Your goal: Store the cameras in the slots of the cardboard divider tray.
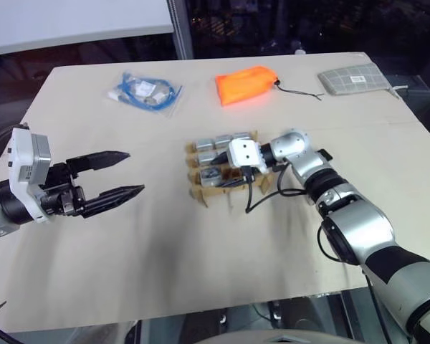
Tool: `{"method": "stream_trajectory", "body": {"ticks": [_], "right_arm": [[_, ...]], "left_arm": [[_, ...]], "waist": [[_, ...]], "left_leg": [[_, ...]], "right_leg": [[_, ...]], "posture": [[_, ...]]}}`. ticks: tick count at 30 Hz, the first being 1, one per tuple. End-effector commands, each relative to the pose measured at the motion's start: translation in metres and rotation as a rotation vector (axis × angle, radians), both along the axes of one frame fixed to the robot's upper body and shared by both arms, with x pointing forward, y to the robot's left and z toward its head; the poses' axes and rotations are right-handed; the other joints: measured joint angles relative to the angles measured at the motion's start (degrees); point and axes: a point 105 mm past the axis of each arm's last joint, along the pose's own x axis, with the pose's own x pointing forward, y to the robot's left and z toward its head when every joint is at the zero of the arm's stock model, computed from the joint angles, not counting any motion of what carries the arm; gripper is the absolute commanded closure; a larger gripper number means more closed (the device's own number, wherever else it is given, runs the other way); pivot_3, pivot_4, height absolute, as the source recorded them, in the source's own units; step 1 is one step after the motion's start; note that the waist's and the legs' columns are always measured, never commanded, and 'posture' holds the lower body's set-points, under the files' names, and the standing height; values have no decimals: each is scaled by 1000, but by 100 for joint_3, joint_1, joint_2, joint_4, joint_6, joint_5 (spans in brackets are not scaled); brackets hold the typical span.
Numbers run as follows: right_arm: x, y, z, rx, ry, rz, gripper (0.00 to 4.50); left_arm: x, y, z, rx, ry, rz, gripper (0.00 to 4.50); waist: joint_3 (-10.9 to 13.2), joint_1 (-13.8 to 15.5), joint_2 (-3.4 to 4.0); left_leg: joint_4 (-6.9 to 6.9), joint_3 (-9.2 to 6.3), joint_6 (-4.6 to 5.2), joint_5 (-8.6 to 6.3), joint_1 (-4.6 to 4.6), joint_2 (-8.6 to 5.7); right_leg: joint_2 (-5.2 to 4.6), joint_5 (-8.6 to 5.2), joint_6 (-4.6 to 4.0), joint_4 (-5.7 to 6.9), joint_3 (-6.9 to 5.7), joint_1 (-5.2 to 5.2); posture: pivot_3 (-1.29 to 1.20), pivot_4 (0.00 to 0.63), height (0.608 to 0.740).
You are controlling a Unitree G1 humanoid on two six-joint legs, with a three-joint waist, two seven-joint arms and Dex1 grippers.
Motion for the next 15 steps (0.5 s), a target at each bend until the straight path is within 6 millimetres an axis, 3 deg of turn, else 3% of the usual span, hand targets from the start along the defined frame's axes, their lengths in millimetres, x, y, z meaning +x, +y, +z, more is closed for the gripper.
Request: {"method": "stream_trajectory", "body": {"ticks": [1,2,6,15], "right_arm": [[1,-1,1,6,-2,-5,2123],[1,-1,1,1,-1,-3,2299],[0,-2,0,-1,3,4,3699],[3,-2,16,67,33,-10,3812]], "left_arm": [[-1,-1,8,22,-40,-8,623],[-1,-1,8,22,-40,-8,623],[0,-1,8,22,-40,-9,623],[1,-2,9,20,-42,-17,623]], "waist": [[0,0,0],[0,-1,0],[-2,-10,-3],[-2,-4,-3]], "left_leg": [[0,0,0,0,0,0],[0,0,0,0,0,0],[1,2,-2,1,13,0],[4,-5,-10,7,16,1]], "right_leg": [[0,0,0,0,0,0],[0,0,0,0,0,0],[0,0,0,13,3,4],[0,2,-4,26,1,4]], "posture": [[0,150,740],[0,150,740],[0,150,740],[0,150,740]]}}
